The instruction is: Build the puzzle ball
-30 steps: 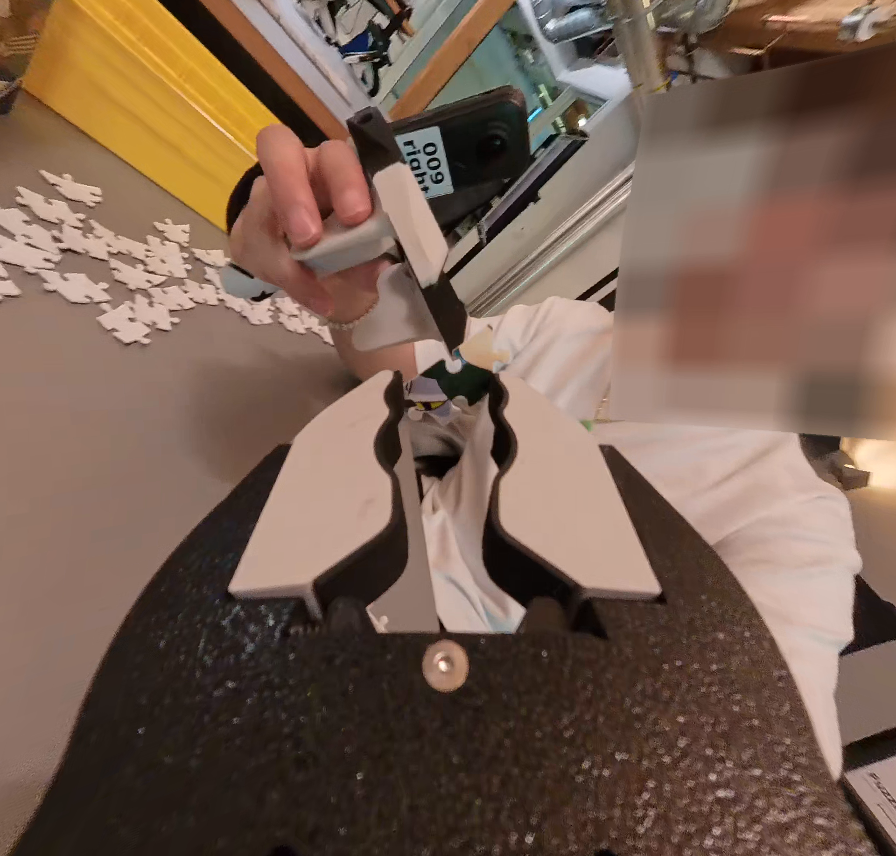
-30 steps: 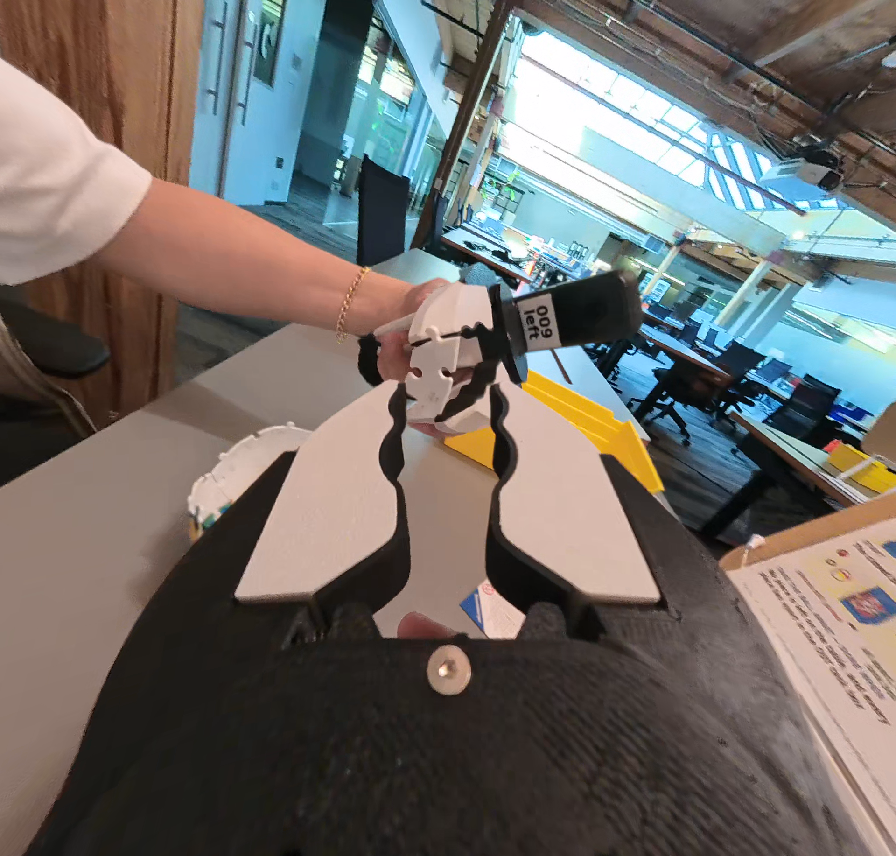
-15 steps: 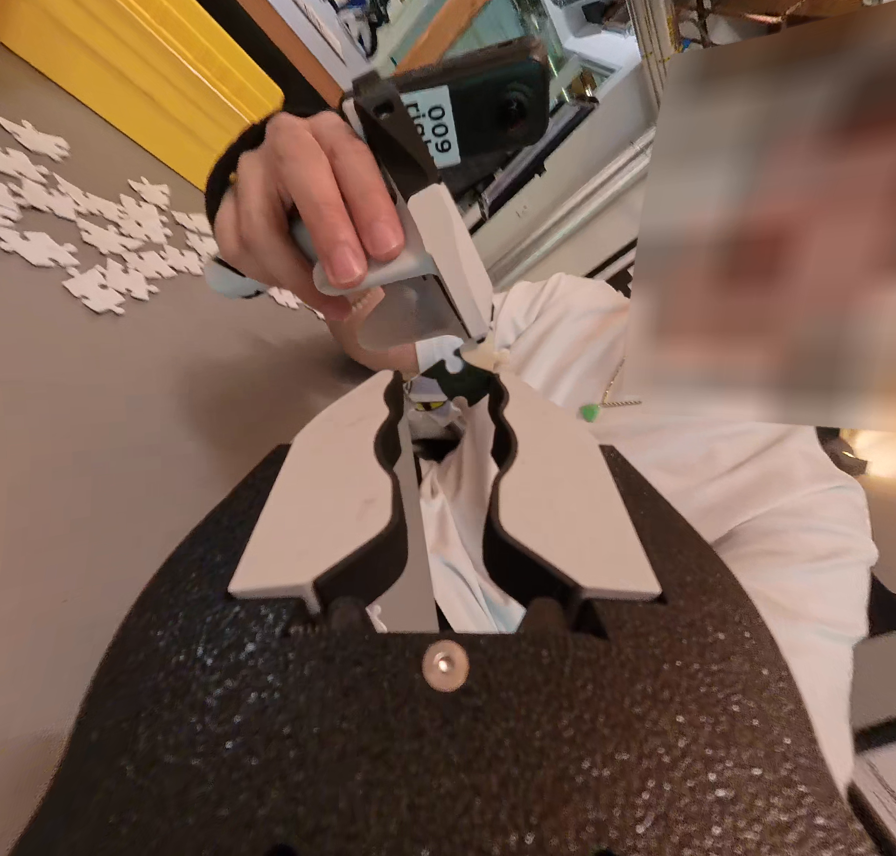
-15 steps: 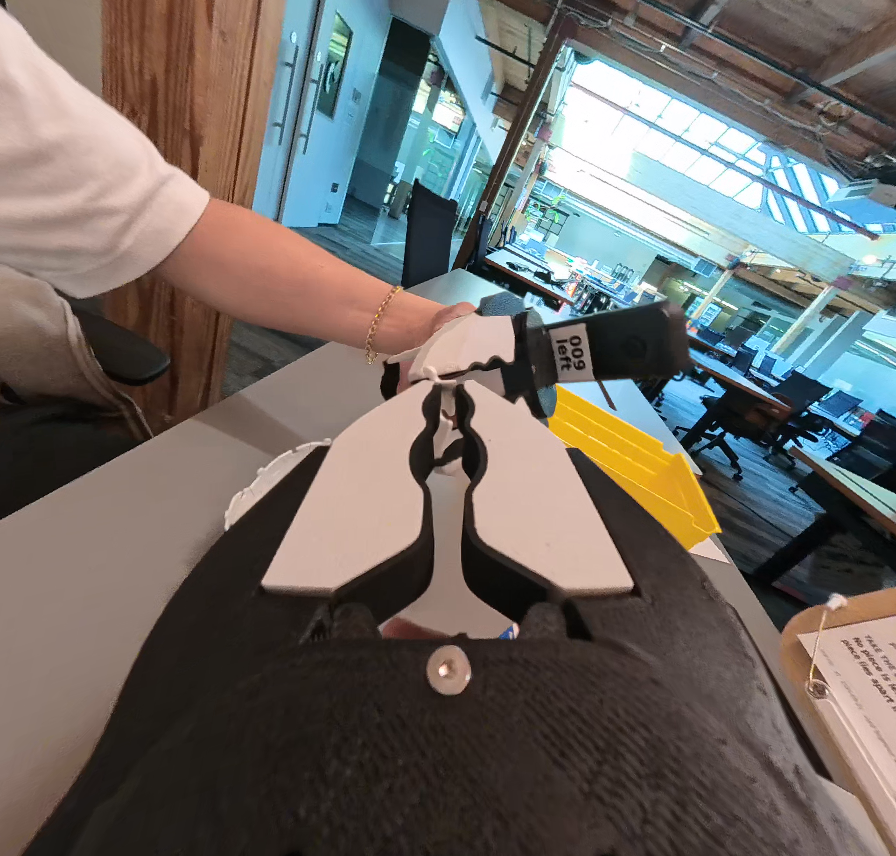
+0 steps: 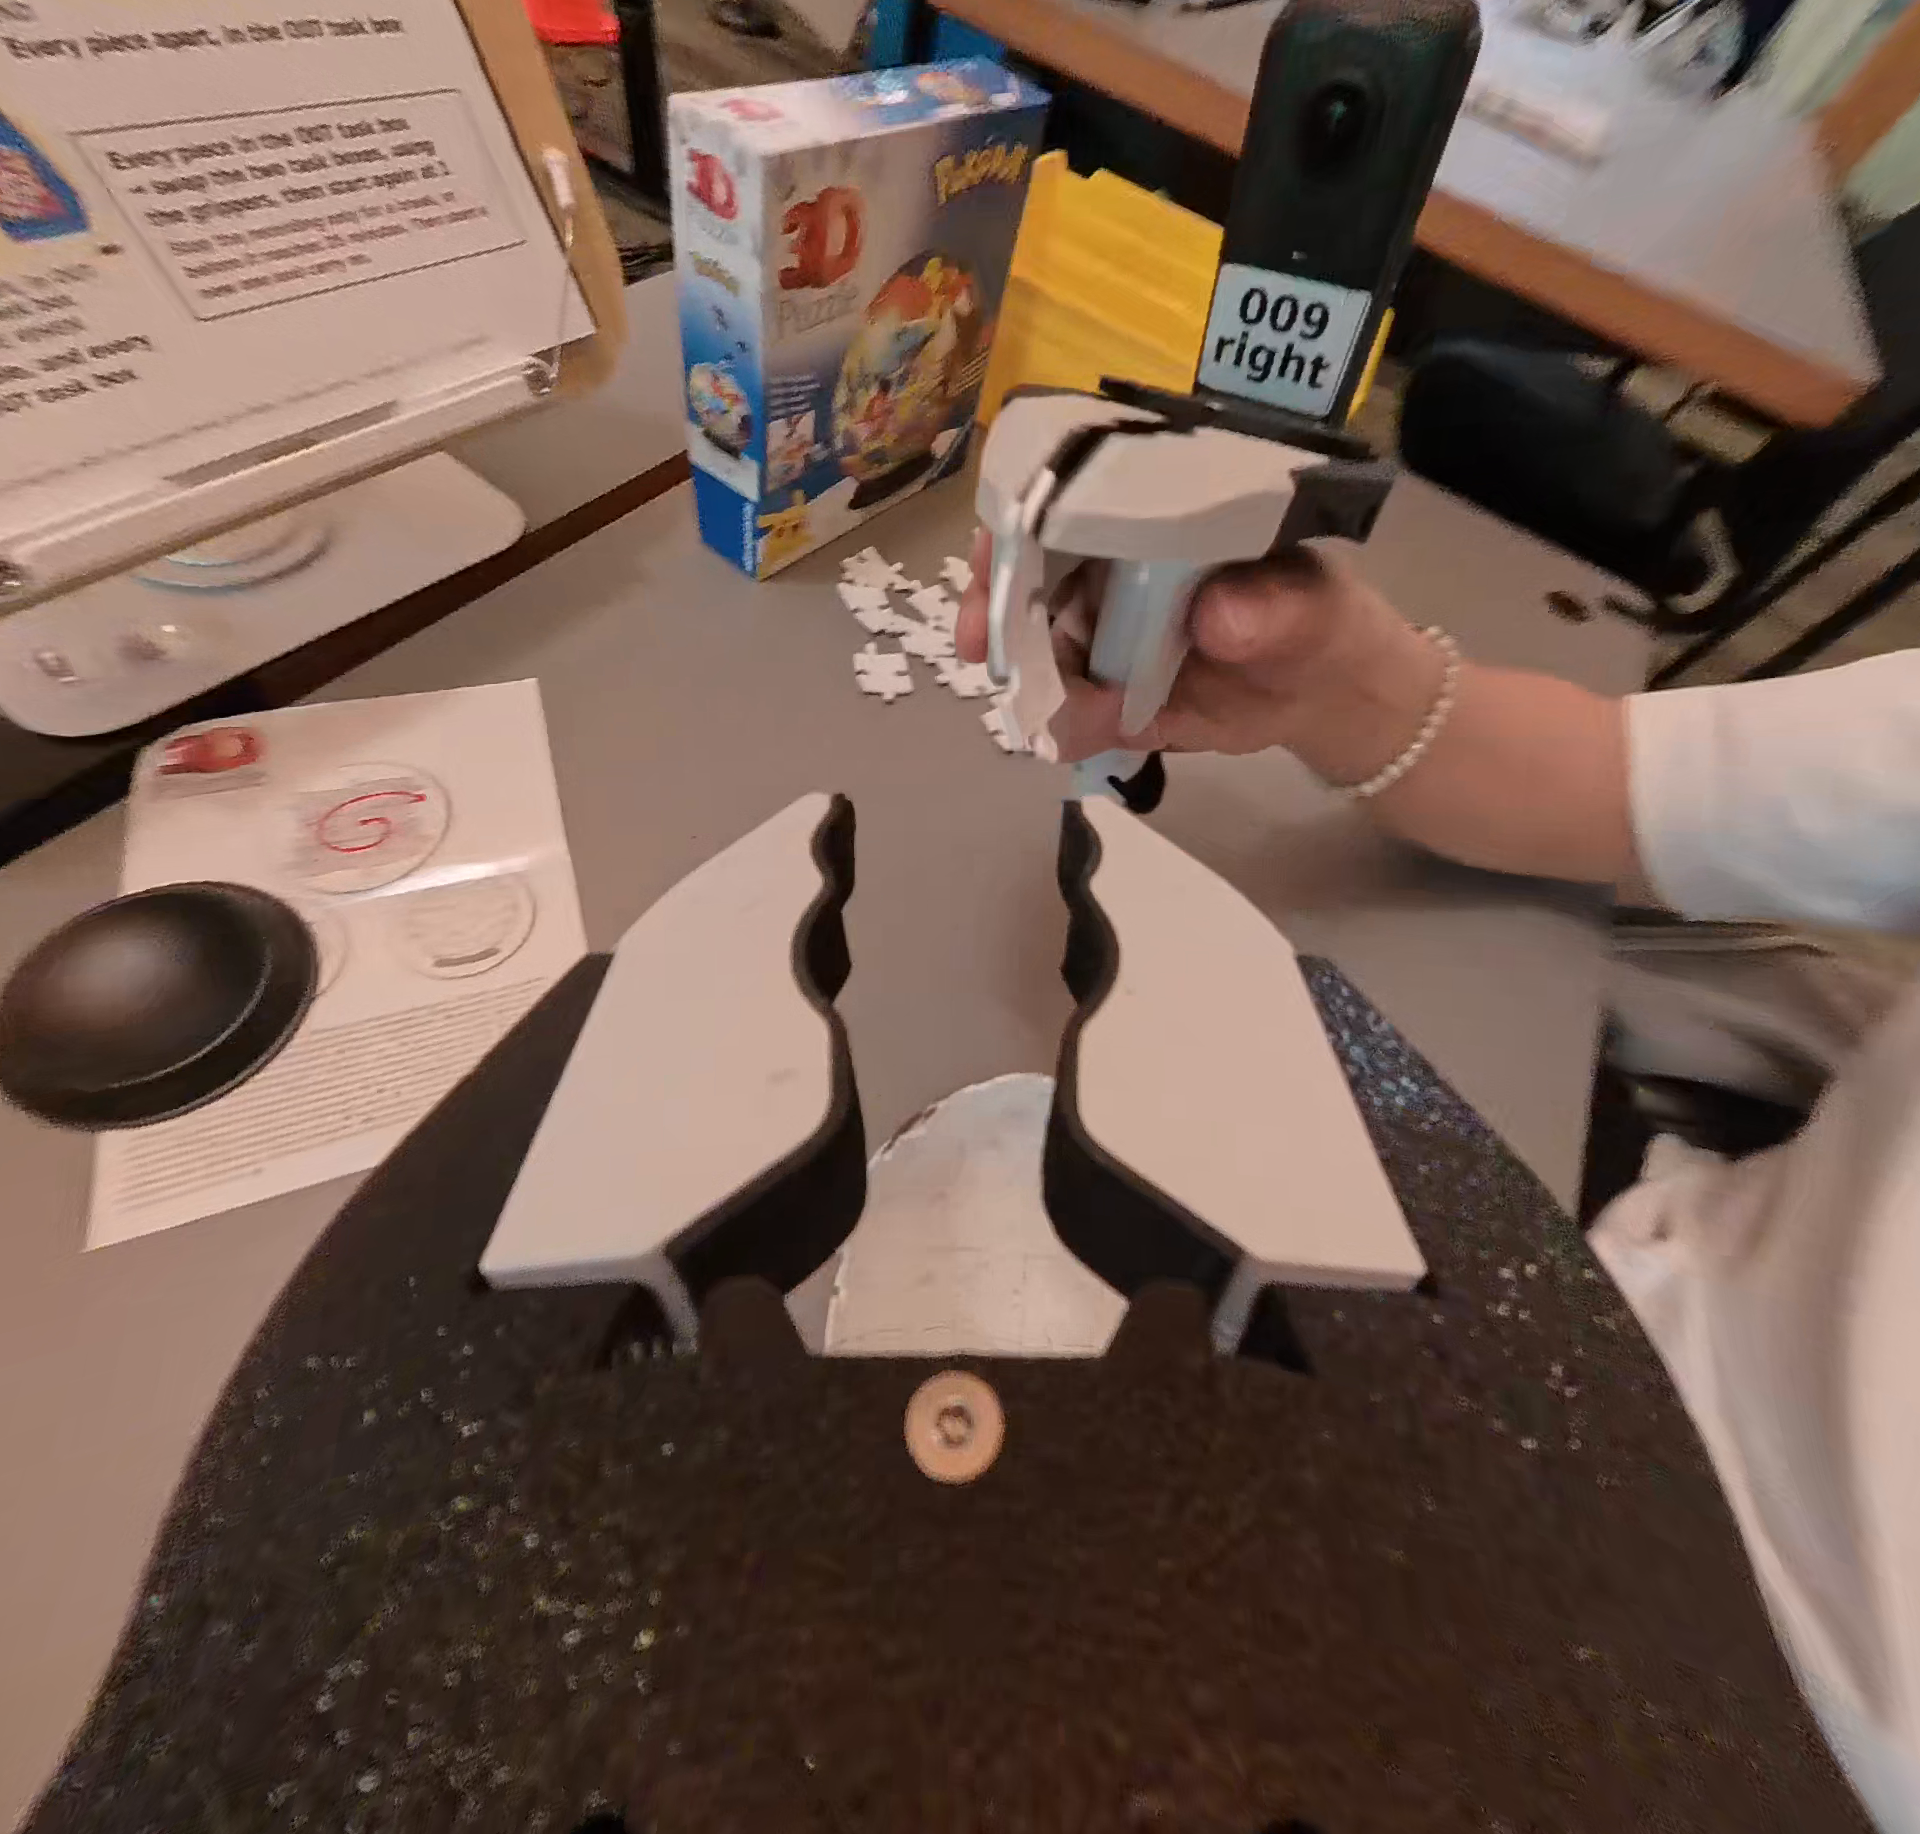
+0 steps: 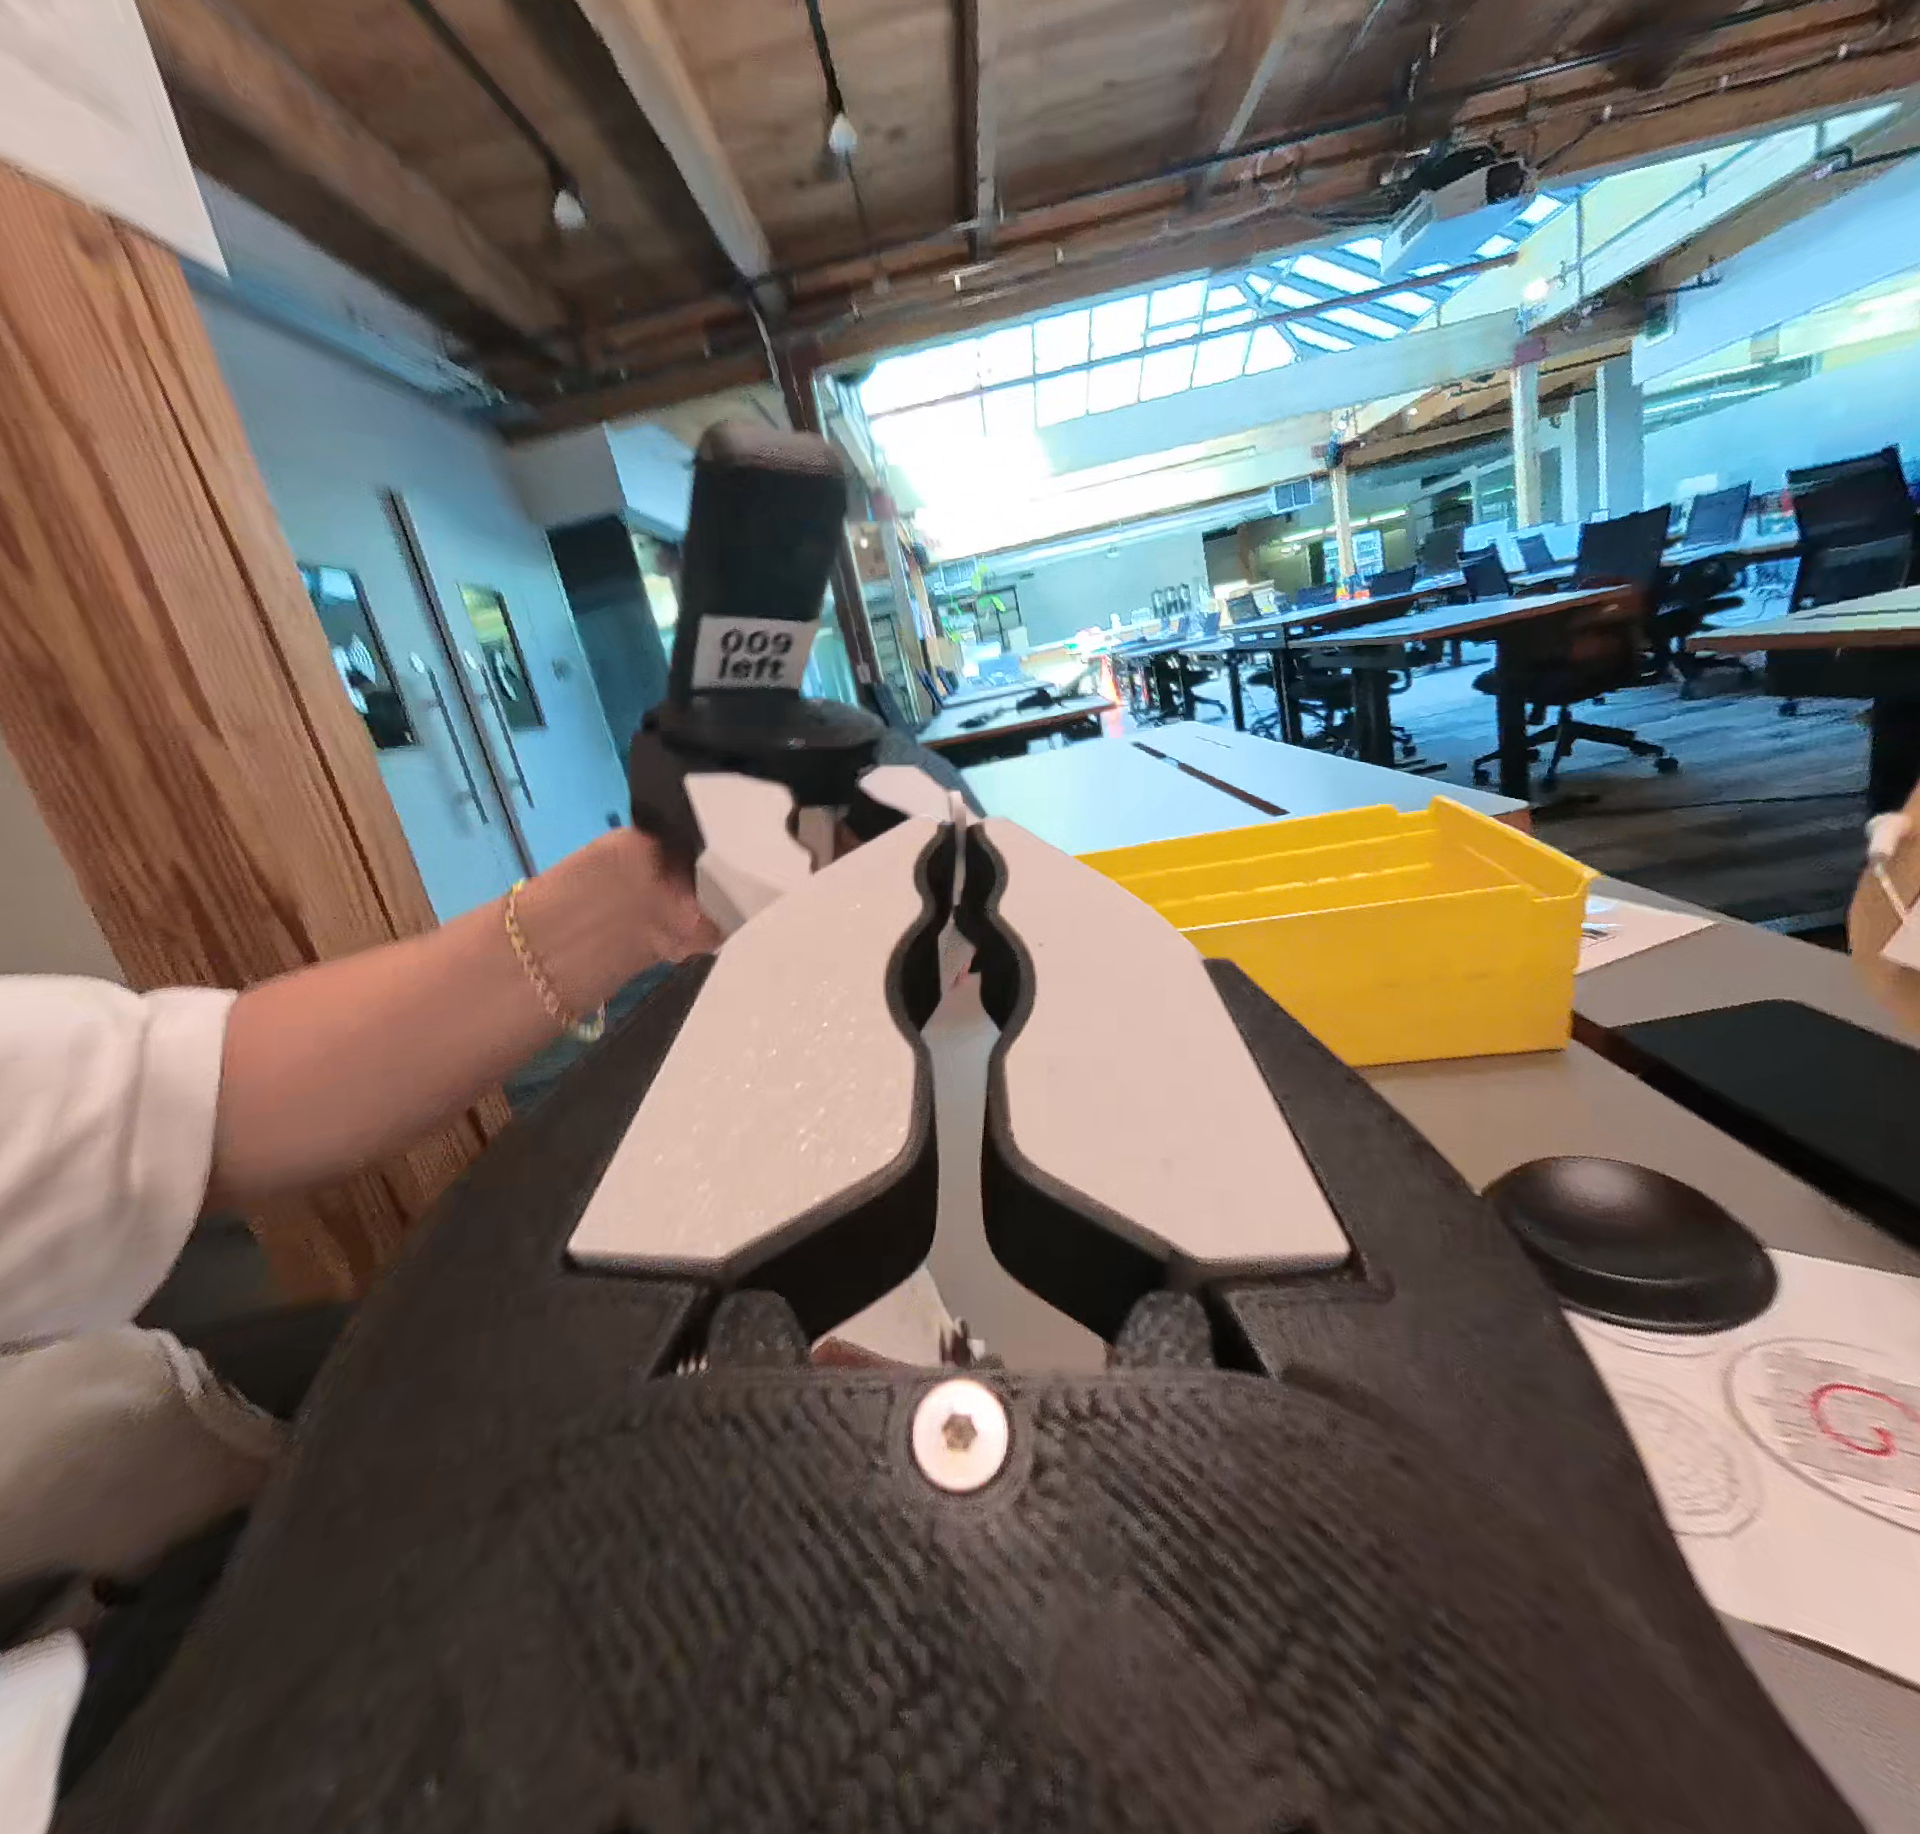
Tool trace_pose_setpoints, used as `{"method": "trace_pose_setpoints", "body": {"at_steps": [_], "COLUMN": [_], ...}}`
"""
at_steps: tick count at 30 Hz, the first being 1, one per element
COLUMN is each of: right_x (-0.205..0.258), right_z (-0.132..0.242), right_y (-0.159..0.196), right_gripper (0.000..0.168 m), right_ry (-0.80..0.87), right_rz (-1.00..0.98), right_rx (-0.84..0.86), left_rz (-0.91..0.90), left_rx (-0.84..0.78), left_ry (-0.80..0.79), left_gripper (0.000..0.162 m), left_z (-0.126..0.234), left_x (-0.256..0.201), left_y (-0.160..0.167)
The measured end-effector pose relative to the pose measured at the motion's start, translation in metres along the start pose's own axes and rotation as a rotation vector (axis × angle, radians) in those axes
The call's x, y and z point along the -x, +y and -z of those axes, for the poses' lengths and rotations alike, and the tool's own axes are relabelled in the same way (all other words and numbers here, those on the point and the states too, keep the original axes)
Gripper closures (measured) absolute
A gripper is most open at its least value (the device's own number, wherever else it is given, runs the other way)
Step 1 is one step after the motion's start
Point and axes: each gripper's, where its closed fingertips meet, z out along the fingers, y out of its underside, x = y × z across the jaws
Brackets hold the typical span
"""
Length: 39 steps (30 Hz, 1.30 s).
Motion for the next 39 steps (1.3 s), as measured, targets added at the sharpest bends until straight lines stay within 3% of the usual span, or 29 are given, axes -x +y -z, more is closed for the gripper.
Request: {"method": "trace_pose_setpoints", "body": {"at_steps": [5, 8, 10, 18, 30, 36, 37, 39], "right_x": [0.005, 0.013, 0.013, 0.022, 0.041, 0.033, 0.024, -0.007], "right_z": [-0.004, -0.006, -0.006, -0.008, -0.017, -0.011, -0.010, -0.005], "right_y": [0.004, 0.006, 0.009, 0.048, 0.048, 0.062, 0.062, 0.064], "right_gripper": [0.166, 0.166, 0.166, 0.166, 0.166, 0.166, 0.164, 0.136], "right_ry": [-0.014, -0.040, -0.026, -0.110, -0.179, -0.159, -0.110, 0.062], "right_rz": [0.027, 0.086, 0.124, 0.264, 0.122, 0.234, 0.267, 0.338], "right_rx": [-0.007, 0.011, 0.035, 0.280, 0.244, 0.392, 0.399, 0.450], "left_rz": [0.055, 0.117, 0.084, -0.121, -0.042, -0.119, -0.136, -0.145], "left_rx": [-0.086, -0.108, -0.086, 0.170, -0.020, 0.071, 0.079, 0.099], "left_ry": [0.029, 0.022, 0.011, -0.110, -0.057, -0.133, -0.176, -0.242], "left_gripper": [0.132, 0.157, 0.160, 0.160, 0.160, 0.160, 0.160, 0.160], "left_z": [-0.007, -0.005, -0.001, 0.017, 0.040, 0.033, 0.032, 0.035], "left_x": [-0.018, -0.014, -0.011, -0.006, -0.020, -0.013, -0.007, 0.005], "left_y": [-0.009, -0.014, -0.011, 0.022, 0.007, 0.018, 0.017, 0.015]}}
